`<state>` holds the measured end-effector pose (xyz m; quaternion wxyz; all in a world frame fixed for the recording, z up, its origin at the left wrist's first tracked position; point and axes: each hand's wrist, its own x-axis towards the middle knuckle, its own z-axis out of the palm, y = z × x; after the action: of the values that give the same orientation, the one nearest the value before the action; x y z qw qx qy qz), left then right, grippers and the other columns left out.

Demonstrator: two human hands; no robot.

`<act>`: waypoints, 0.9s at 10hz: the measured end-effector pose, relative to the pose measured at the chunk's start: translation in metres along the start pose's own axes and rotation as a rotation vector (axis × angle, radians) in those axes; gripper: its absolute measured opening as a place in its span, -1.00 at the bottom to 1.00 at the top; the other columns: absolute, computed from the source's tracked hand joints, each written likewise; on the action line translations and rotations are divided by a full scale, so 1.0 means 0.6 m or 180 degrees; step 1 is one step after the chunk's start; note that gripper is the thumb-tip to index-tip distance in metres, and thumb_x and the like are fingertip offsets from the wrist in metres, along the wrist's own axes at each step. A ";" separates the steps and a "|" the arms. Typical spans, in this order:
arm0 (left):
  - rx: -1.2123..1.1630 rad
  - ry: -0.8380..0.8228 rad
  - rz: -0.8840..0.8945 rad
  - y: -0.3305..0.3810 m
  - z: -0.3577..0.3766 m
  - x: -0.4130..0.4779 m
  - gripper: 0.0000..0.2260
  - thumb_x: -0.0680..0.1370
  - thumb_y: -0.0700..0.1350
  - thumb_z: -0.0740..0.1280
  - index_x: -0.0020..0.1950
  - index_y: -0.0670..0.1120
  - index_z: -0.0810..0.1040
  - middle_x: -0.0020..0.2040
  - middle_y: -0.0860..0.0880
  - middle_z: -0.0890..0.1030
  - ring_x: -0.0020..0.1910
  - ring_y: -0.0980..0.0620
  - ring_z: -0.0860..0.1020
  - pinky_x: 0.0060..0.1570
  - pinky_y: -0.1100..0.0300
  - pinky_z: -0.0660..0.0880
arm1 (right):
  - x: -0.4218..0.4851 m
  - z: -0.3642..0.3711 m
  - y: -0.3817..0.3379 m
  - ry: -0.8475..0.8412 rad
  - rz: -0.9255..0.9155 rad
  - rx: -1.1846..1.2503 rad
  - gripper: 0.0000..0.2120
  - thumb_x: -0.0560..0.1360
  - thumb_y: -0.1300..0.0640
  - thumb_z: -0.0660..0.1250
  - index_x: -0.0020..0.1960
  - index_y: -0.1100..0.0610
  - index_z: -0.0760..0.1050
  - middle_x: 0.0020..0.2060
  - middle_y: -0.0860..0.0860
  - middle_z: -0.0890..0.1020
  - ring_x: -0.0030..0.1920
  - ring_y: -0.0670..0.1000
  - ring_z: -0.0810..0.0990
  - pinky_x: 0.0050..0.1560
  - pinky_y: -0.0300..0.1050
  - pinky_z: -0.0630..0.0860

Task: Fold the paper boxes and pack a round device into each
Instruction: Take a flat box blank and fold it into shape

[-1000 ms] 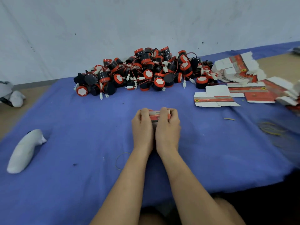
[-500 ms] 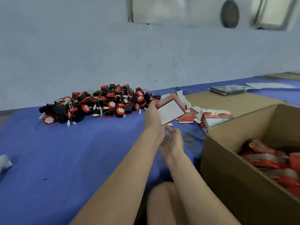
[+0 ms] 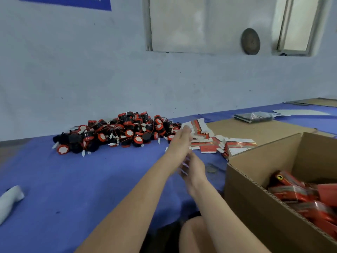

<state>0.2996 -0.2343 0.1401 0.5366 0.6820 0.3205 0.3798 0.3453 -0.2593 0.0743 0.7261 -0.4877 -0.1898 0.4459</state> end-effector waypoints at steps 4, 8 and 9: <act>0.1605 0.1043 -0.0140 -0.214 -0.264 0.055 -0.70 0.70 -0.02 0.11 0.43 0.03 0.36 0.15 0.17 0.49 0.10 0.14 0.49 -0.04 0.28 0.49 | 0.157 0.076 0.143 -0.0325 -0.1015 -0.2317 -0.77 0.62 0.20 0.18 0.23 -0.03 0.42 0.18 0.01 0.47 0.00 -0.03 0.53 -0.15 -0.15 0.50; 0.3599 0.0959 -0.0195 -0.365 -0.304 0.071 -0.76 0.67 0.00 0.08 0.27 0.10 0.45 0.25 0.15 0.42 0.23 0.07 0.40 0.28 0.17 0.33 | 0.329 -0.008 0.117 0.0174 -0.0855 -0.5389 -0.39 0.66 -0.21 0.11 0.63 -0.11 0.01 0.63 0.08 -0.03 0.60 0.27 -0.11 0.55 0.27 -0.09; 0.3575 0.0969 -0.0181 -0.364 -0.303 0.070 -0.77 0.66 0.00 0.09 0.26 0.11 0.45 0.24 0.15 0.41 0.22 0.07 0.41 0.28 0.18 0.33 | 0.334 -0.012 0.121 0.0164 -0.1092 -0.5584 -0.56 0.68 -0.15 0.10 0.53 -0.13 0.26 0.53 0.02 0.32 0.51 0.22 0.22 0.51 0.22 0.11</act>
<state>0.1578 -0.0621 -0.0411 0.0506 0.7909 0.5644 0.2308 0.4229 -0.0873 -0.0248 0.1527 -0.8424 -0.5166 0.0145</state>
